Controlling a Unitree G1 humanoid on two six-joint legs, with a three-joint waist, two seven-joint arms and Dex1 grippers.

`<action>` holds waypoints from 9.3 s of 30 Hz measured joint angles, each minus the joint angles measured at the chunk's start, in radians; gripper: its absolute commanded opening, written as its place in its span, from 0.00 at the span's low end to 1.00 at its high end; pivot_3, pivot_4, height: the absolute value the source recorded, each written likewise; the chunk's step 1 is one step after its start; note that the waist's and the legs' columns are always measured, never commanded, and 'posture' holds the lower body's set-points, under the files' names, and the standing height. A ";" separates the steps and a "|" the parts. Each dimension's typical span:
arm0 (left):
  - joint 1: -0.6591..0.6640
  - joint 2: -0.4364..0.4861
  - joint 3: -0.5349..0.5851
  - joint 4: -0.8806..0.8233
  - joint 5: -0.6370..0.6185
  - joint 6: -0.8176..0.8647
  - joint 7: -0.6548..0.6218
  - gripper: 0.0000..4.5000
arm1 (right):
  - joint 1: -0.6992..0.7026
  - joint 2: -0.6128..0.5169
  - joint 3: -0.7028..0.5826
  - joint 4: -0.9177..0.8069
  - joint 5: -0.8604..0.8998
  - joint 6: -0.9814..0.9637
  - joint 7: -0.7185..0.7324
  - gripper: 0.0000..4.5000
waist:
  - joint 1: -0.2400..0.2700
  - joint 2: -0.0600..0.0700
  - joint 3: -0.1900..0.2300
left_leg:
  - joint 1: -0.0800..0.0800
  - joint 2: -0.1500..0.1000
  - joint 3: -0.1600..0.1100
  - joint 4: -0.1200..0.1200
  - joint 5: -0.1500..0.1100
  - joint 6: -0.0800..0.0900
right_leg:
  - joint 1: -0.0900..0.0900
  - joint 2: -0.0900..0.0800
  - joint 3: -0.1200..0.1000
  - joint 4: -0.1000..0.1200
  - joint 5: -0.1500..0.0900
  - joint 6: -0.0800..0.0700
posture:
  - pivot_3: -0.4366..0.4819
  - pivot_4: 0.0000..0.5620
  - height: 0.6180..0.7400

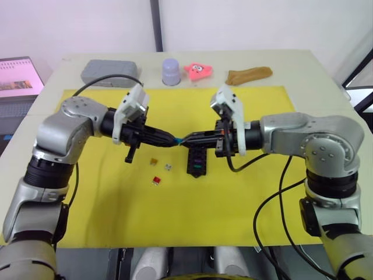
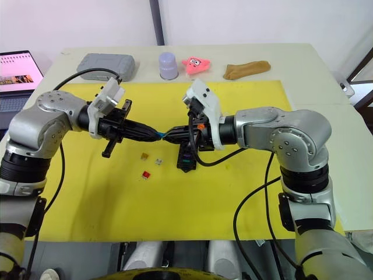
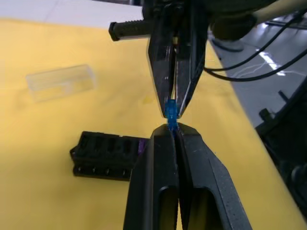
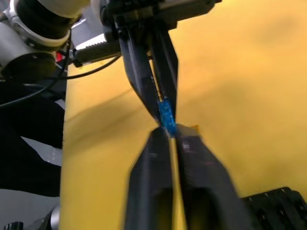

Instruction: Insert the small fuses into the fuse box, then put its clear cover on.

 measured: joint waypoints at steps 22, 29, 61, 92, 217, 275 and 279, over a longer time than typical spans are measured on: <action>0.078 -0.001 -0.079 0.035 0.170 -0.194 0.036 0.99 | 0.131 -0.224 0.239 -0.039 -0.300 -0.358 0.151 0.00 | 0.003 0.000 0.000 | 0.000 -0.001 0.002 0.000 0.000 0.000 | 0.000 0.000 0.000 -0.001 0.000 0.000 | 0.48 0.27 1.00; 0.111 -0.083 -0.128 0.094 0.274 -0.288 0.123 0.99 | 0.175 -0.229 0.290 0.006 -0.436 -0.542 0.234 0.00 | 0.004 0.000 0.000 | 0.000 0.000 0.001 0.000 0.000 0.000 | 0.000 0.001 0.000 -0.001 0.000 0.000 | 0.48 0.27 1.00; 0.112 -0.147 -0.162 0.158 0.375 -0.386 0.163 0.99 | 0.239 -0.190 0.310 0.156 -0.632 -0.702 0.357 0.00 | 0.005 0.000 0.000 | 0.000 0.000 0.001 0.000 0.000 0.000 | 0.000 0.001 0.000 -0.001 0.000 0.000 | 0.48 0.27 1.00; 0.151 -0.152 -0.188 0.133 0.377 -0.367 0.162 0.99 | 0.239 -0.152 0.286 0.195 -0.667 -0.729 0.392 0.00 | 0.005 0.000 0.000 | 0.000 0.000 0.001 0.000 0.000 0.000 | 0.001 0.001 0.000 -0.001 0.000 0.000 | 0.48 0.27 1.00; 0.144 -0.151 -0.187 0.145 0.387 -0.373 0.192 1.00 | 0.223 -0.086 0.300 0.316 -0.761 -0.880 0.446 0.01 | 0.006 0.000 -0.001 | 0.002 0.000 0.000 0.001 0.000 0.000 | 0.003 0.001 0.000 -0.001 0.000 0.000 | 0.48 0.27 1.00; 0.249 0.102 0.092 0.265 0.076 0.118 0.064 1.00 | 0.366 -0.444 -0.043 -0.159 -0.404 -0.552 0.417 0.99 | 0.006 -0.001 0.000 | 0.001 0.000 0.001 0.001 0.000 0.001 | 0.002 0.002 0.000 0.000 0.000 0.000 | 0.48 0.27 1.00; 0.183 0.038 0.077 0.328 0.006 0.360 0.073 1.00 | 0.278 -0.385 0.033 -0.197 -0.386 -0.508 0.377 0.99 | 0.003 -0.001 0.000 | 0.001 0.000 0.001 0.001 0.000 0.001 | 0.001 0.002 0.000 0.000 0.000 0.000 | 0.48 0.27 1.00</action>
